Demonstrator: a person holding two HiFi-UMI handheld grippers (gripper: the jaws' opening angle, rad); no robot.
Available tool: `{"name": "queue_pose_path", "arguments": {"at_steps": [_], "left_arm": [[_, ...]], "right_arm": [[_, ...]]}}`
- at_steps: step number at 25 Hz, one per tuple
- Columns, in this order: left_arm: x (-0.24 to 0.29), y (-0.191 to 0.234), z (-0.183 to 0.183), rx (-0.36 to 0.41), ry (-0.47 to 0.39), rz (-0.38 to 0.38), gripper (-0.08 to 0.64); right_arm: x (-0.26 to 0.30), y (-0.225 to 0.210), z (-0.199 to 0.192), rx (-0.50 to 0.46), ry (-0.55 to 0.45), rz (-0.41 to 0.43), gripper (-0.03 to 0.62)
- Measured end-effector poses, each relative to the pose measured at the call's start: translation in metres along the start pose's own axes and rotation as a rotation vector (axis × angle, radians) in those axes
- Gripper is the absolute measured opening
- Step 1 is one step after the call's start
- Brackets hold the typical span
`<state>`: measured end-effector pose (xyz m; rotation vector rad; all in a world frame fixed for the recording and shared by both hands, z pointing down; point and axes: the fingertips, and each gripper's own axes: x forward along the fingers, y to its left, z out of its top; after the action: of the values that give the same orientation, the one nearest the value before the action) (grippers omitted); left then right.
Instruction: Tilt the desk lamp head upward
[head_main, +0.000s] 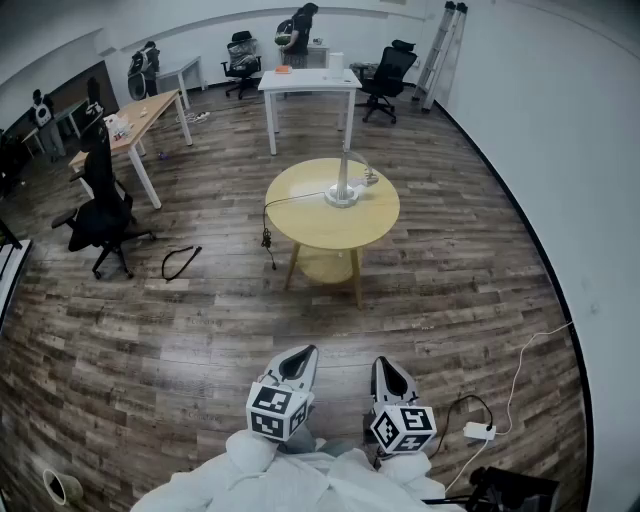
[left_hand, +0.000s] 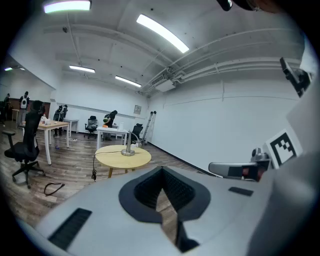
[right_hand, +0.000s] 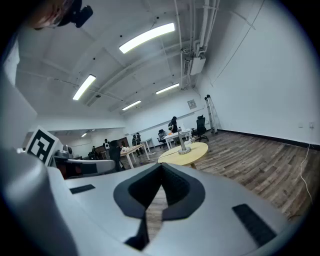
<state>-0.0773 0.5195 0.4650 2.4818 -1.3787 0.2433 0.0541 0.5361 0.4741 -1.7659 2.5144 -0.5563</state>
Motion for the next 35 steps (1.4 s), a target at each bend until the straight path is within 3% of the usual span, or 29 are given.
{"name": "queue_pose_path", "arguments": {"at_steps": [7, 15, 35], "left_arm": [[0.029, 0.001, 0.007, 0.026, 0.01, -0.011, 0.0], [0.073, 0.02, 0.022, 0.002, -0.001, -0.041, 0.0], [0.202, 0.122, 0.079, 0.0, 0.002, -0.089, 0.0]], "right_arm": [[0.015, -0.029, 0.006, 0.012, -0.007, -0.034, 0.008], [0.055, -0.05, 0.019, 0.007, -0.017, -0.059, 0.008], [0.214, -0.08, 0.067, 0.018, -0.025, -0.089, 0.008]]}}
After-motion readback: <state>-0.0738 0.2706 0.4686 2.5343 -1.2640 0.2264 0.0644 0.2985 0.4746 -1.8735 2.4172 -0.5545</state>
